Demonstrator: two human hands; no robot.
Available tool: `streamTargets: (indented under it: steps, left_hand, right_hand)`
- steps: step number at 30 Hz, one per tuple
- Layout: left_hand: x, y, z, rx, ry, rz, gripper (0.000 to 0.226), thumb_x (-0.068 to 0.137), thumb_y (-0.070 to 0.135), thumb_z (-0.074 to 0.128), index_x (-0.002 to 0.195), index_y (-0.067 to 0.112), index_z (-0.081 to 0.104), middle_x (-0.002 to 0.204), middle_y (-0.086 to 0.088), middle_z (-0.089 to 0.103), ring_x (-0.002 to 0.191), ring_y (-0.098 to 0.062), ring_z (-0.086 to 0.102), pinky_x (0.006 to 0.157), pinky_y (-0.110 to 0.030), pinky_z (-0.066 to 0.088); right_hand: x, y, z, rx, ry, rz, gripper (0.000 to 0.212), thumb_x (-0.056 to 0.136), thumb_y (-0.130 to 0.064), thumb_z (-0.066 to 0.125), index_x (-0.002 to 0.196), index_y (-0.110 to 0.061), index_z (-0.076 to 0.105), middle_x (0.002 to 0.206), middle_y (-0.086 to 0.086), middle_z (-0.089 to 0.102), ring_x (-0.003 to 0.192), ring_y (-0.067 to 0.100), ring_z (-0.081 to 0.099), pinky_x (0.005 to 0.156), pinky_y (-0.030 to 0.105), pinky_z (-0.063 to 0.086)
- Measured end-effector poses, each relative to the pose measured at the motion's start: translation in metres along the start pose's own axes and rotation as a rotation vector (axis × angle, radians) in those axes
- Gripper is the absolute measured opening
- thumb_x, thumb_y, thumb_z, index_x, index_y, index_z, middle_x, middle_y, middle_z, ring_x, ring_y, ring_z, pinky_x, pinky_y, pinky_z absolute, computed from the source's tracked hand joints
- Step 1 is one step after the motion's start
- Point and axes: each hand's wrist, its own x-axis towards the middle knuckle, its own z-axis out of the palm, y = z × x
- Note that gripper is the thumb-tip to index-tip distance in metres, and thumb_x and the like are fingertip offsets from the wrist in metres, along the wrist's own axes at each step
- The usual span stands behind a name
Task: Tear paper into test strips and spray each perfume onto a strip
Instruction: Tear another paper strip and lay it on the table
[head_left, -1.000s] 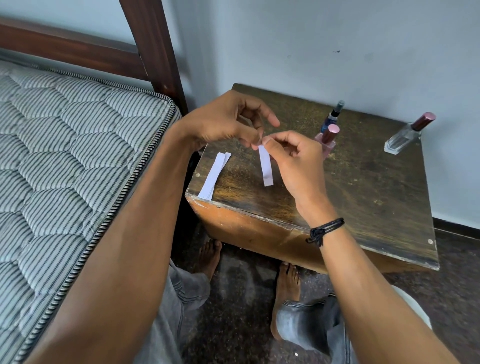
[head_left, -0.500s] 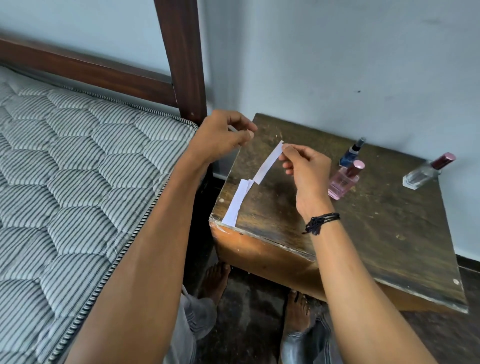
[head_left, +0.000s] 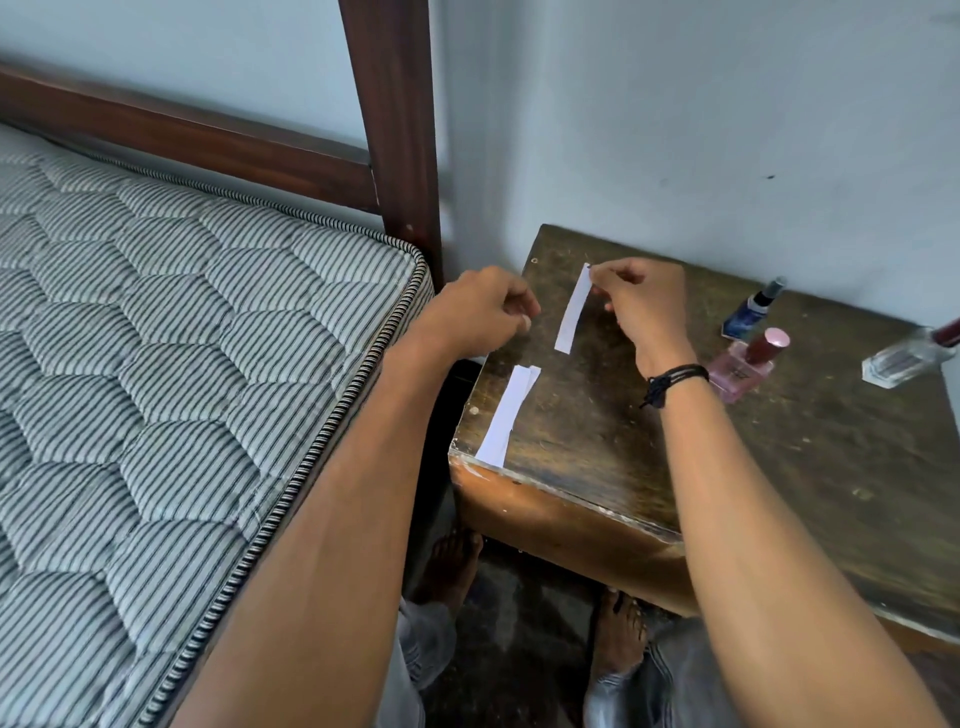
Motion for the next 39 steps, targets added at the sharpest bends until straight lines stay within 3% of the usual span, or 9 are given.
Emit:
streamTargets:
  steps: [2, 5, 12, 19, 26, 28, 32, 35, 39]
  left_hand:
    - [-0.001, 0.001, 0.001, 0.006, -0.053, 0.034, 0.017, 0.087, 0.020, 0.071, 0.102, 0.027, 0.075, 0.089, 0.011, 0.066, 0.091, -0.010, 0.063, 0.096, -0.035, 0.052]
    - [-0.002, 0.000, 0.003, 0.033, -0.121, 0.076, 0.021, 0.089, 0.019, 0.071, 0.109, 0.026, 0.075, 0.099, 0.006, 0.061, 0.099, -0.013, 0.061, 0.097, -0.036, 0.050]
    - [-0.002, 0.000, 0.005, 0.061, -0.179, 0.134, 0.029, 0.089, 0.020, 0.071, 0.117, 0.028, 0.073, 0.110, -0.001, 0.055, 0.105, -0.018, 0.055, 0.099, -0.032, 0.044]
    - [-0.001, 0.001, 0.010, 0.078, -0.182, 0.142, 0.030, 0.090, 0.023, 0.071, 0.118, 0.032, 0.072, 0.113, -0.002, 0.054, 0.111, -0.022, 0.051, 0.102, -0.037, 0.043]
    - [0.000, 0.000, 0.011, 0.091, -0.186, 0.154, 0.029, 0.090, 0.025, 0.071, 0.118, 0.033, 0.073, 0.110, 0.002, 0.051, 0.112, -0.021, 0.049, 0.103, -0.039, 0.042]
    - [0.000, 0.001, 0.010, 0.092, -0.181, 0.157, 0.029, 0.090, 0.024, 0.071, 0.117, 0.032, 0.073, 0.107, 0.003, 0.051, 0.109, -0.019, 0.051, 0.101, -0.036, 0.043]
    - [-0.001, 0.000, 0.006, 0.064, -0.155, 0.136, 0.027, 0.090, 0.022, 0.071, 0.116, 0.029, 0.074, 0.100, 0.008, 0.048, 0.099, -0.012, 0.053, 0.099, -0.036, 0.046]
    - [-0.001, 0.000, 0.006, 0.055, -0.150, 0.128, 0.028, 0.090, 0.021, 0.071, 0.118, 0.027, 0.073, 0.103, 0.006, 0.050, 0.101, -0.014, 0.055, 0.099, -0.036, 0.047]
    - [-0.001, 0.005, 0.011, 0.058, -0.190, 0.149, 0.034, 0.090, 0.024, 0.072, 0.124, 0.027, 0.070, 0.117, -0.002, 0.054, 0.109, -0.019, 0.055, 0.102, -0.040, 0.045]
  right_hand:
    - [0.003, 0.005, 0.002, -0.046, -0.001, -0.029, 0.013, 0.090, -0.022, 0.074, 0.078, -0.026, 0.078, 0.079, -0.005, 0.076, 0.076, 0.012, 0.068, 0.075, 0.039, 0.058]
    - [0.008, 0.011, 0.001, -0.100, 0.015, -0.047, 0.009, 0.089, -0.026, 0.075, 0.080, -0.028, 0.078, 0.082, -0.005, 0.076, 0.080, 0.013, 0.069, 0.080, 0.043, 0.059]
    - [0.013, 0.019, 0.002, -0.128, 0.079, -0.050, 0.009, 0.089, -0.023, 0.076, 0.082, -0.028, 0.078, 0.085, -0.003, 0.077, 0.080, 0.017, 0.070, 0.079, 0.042, 0.060]
    - [0.017, 0.021, 0.005, -0.169, 0.139, -0.052, 0.016, 0.088, -0.027, 0.076, 0.074, -0.034, 0.073, 0.079, -0.012, 0.073, 0.073, 0.000, 0.065, 0.066, 0.024, 0.048]
    - [0.013, 0.018, 0.005, -0.173, 0.116, -0.056, 0.006, 0.090, -0.031, 0.074, 0.086, -0.029, 0.078, 0.088, -0.009, 0.075, 0.083, 0.011, 0.069, 0.074, 0.032, 0.055]
    - [0.011, 0.017, 0.002, -0.106, 0.081, -0.058, 0.006, 0.091, -0.029, 0.074, 0.088, -0.027, 0.079, 0.089, -0.007, 0.076, 0.076, 0.012, 0.069, 0.070, 0.033, 0.055]
    - [0.008, 0.011, -0.005, -0.014, 0.023, -0.099, 0.009, 0.092, -0.027, 0.074, 0.084, -0.031, 0.076, 0.082, -0.007, 0.073, 0.052, 0.002, 0.060, 0.046, 0.016, 0.042]
    - [0.008, 0.010, -0.012, -0.036, 0.027, -0.112, 0.010, 0.091, -0.029, 0.075, 0.083, -0.034, 0.075, 0.074, -0.017, 0.069, 0.050, -0.001, 0.059, 0.046, 0.014, 0.042]
    - [0.012, 0.018, -0.014, -0.027, 0.044, -0.079, 0.008, 0.091, -0.026, 0.075, 0.085, -0.030, 0.077, 0.079, -0.010, 0.071, 0.048, 0.000, 0.057, 0.051, 0.021, 0.042]
